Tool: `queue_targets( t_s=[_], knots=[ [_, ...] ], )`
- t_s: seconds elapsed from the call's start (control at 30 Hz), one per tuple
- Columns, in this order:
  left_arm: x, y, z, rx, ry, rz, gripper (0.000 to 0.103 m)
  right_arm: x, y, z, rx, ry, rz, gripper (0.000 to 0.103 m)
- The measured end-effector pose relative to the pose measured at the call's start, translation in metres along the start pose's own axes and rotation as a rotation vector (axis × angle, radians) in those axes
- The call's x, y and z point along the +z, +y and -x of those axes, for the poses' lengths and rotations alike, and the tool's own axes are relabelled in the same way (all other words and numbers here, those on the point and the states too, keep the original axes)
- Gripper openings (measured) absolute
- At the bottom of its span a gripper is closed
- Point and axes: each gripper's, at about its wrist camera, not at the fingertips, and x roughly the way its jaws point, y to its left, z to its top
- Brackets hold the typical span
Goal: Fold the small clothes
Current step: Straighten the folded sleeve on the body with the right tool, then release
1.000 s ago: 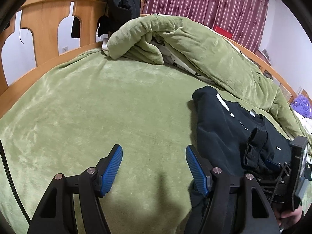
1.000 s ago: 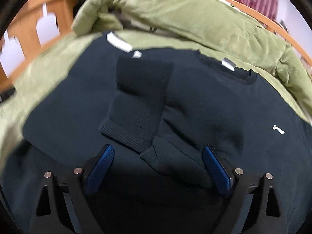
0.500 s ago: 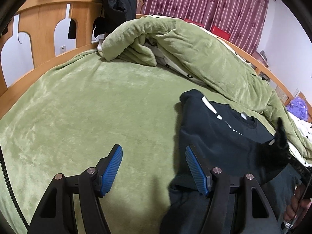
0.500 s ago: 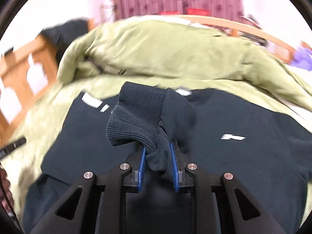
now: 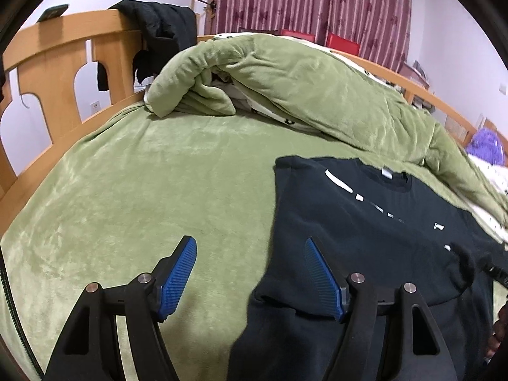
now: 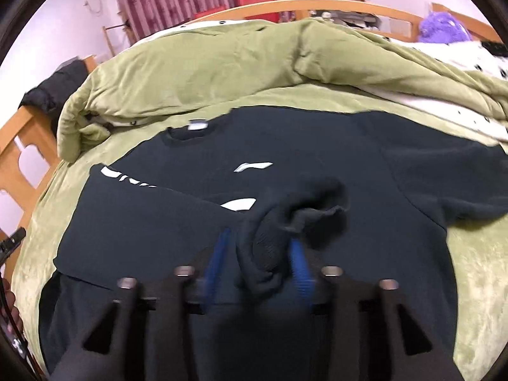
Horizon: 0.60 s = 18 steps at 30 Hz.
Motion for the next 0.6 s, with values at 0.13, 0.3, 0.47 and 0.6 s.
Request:
queue_targets(
  t_s=[0.13,0.3,0.47,0.6],
  knots=[
    [-0.003,-0.010,-0.008,-0.002,0.018,-0.017,0.069,-0.001,-0.018,0.000,-0.007,0.004,-0.014,0.055],
    [-0.006,-0.019,-0.018,0.008,0.035,-0.040,0.069,-0.001,-0.033,-0.019,-0.017,0.048,-0.045,0.068],
    [-0.009,-0.022,-0.027,0.003,0.064,-0.047,0.069,-0.001,-0.043,-0.038,-0.038,0.050,-0.065,0.057],
    [-0.011,-0.025,-0.029,0.002,0.069,-0.056,0.069,0.009,-0.045,-0.024,0.042,-0.038,-0.039,0.022]
  ],
)
